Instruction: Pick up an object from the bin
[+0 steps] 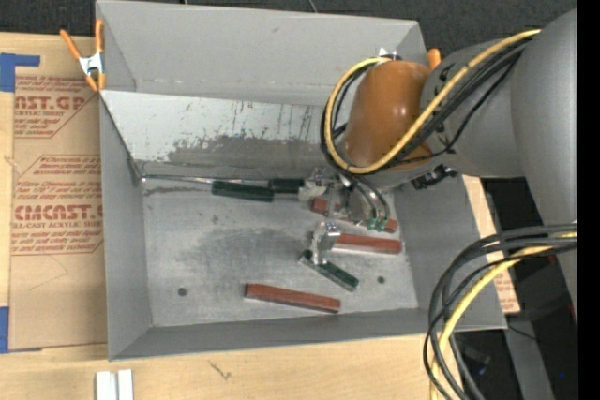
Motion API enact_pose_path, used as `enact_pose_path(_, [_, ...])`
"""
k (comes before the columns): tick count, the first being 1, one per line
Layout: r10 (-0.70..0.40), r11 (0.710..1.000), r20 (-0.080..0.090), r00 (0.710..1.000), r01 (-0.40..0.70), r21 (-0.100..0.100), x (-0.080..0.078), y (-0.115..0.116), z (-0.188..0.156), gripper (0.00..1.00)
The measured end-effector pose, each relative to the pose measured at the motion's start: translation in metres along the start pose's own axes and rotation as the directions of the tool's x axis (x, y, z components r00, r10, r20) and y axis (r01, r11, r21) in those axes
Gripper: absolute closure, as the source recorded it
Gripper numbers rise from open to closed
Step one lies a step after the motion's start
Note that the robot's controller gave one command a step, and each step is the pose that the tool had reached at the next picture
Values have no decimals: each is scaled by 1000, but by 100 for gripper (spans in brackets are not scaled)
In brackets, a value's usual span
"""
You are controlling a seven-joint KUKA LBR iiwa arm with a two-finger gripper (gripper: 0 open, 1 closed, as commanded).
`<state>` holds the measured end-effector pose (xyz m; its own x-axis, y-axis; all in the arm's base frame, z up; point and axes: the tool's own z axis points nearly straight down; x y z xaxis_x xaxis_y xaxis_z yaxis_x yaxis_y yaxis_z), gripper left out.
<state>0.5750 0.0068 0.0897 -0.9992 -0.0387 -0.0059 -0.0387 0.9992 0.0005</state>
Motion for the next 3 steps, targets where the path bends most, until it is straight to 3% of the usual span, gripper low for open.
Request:
enact_pose_path(1, [6, 1000, -3, 1000, -6, 0, 4, -3, 10, 100])
enact_pose_path(2, [6, 1000, -4, 1000, -6, -1, 4, -3, 10, 0])
enact_pose_path(3, [7, 1000, -4, 1000, -7, -1, 4, -3, 10, 100])
